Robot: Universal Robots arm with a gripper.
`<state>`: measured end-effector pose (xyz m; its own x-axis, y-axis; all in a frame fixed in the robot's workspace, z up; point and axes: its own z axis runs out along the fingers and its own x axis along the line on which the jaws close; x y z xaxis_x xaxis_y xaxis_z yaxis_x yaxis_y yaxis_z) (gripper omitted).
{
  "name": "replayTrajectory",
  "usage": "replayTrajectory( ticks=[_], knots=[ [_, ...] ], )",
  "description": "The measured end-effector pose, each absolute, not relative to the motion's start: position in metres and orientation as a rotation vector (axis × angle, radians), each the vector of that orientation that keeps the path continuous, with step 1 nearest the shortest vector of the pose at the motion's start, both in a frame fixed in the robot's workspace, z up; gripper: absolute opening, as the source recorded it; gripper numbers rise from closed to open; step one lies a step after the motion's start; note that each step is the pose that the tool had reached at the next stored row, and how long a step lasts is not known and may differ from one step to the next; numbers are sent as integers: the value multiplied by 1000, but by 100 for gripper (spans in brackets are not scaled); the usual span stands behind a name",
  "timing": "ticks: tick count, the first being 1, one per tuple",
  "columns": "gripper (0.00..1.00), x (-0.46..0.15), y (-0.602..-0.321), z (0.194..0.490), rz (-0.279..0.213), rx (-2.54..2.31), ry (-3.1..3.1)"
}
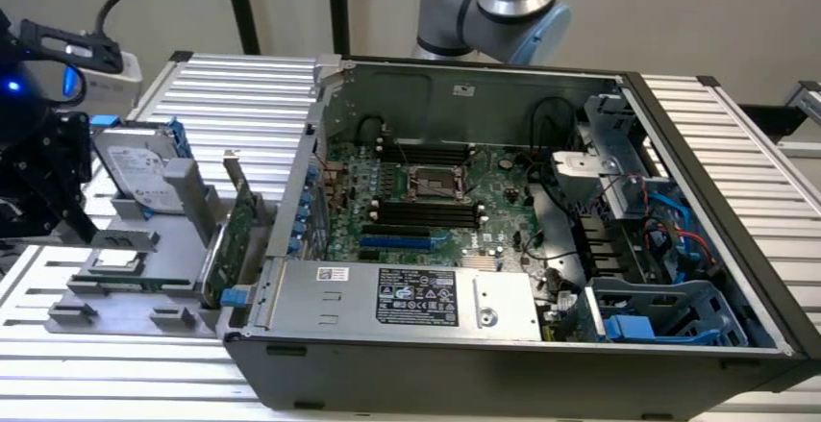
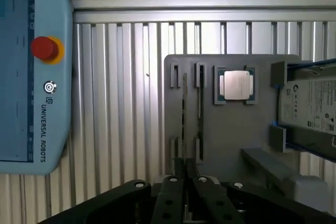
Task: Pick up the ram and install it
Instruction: 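Pick up the ram and move it above insertion slot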
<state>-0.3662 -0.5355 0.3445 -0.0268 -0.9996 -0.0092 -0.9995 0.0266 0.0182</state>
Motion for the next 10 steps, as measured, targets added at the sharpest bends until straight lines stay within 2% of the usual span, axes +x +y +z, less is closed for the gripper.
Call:
replayTrajectory(
  ticks=[10],
  knots=[
    [0, -330, -532, 386, -31, 2187, -2247]
  ],
)
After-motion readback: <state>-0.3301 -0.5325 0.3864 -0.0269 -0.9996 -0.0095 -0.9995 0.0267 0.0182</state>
